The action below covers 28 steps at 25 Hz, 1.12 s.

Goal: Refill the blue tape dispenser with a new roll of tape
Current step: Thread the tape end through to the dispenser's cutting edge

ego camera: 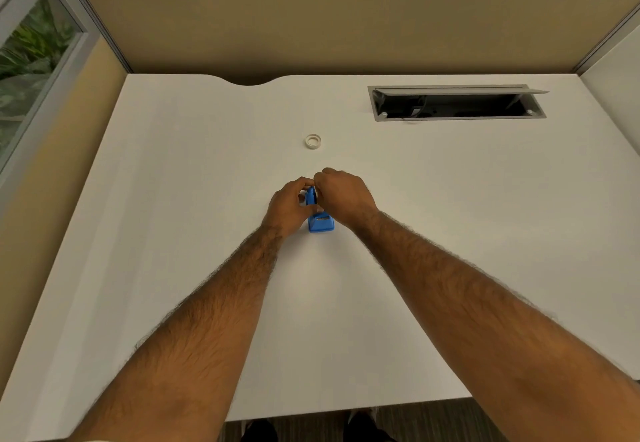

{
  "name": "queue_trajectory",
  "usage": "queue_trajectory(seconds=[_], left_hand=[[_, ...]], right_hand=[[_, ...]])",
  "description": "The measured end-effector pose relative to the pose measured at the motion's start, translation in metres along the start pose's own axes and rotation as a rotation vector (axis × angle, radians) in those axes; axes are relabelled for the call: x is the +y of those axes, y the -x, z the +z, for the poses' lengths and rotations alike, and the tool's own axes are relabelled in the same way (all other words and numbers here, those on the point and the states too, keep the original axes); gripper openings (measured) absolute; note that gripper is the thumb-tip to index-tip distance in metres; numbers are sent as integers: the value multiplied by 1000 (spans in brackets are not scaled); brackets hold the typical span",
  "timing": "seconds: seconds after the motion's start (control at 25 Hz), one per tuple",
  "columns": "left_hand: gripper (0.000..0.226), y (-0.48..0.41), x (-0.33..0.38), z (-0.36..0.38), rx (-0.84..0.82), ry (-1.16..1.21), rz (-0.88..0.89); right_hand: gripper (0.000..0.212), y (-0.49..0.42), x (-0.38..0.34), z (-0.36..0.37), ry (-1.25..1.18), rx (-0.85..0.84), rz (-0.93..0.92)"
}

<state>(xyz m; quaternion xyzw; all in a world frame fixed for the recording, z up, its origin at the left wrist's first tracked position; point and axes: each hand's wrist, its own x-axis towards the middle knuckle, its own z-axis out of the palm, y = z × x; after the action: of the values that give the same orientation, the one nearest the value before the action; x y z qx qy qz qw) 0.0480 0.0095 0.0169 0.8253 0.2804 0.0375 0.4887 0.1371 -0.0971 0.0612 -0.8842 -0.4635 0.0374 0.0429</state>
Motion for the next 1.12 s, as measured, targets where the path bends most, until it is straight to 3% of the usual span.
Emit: queue_trajectory(seconds=[0.16, 0.48, 0.76, 1.12], left_hand=[[46, 0, -1, 0, -8, -2, 1], [49, -1, 1, 0, -4, -2, -27], [52, -1, 0, 1, -5, -18, -27], [50, -3, 0, 1, -8, -17, -28]], right_hand=[[6, -9, 1, -1, -95, 14, 59], [26, -11, 13, -2, -636, 30, 248], [41, -14, 17, -5, -636, -173, 158], [9, -13, 15, 0, -585, -51, 198]])
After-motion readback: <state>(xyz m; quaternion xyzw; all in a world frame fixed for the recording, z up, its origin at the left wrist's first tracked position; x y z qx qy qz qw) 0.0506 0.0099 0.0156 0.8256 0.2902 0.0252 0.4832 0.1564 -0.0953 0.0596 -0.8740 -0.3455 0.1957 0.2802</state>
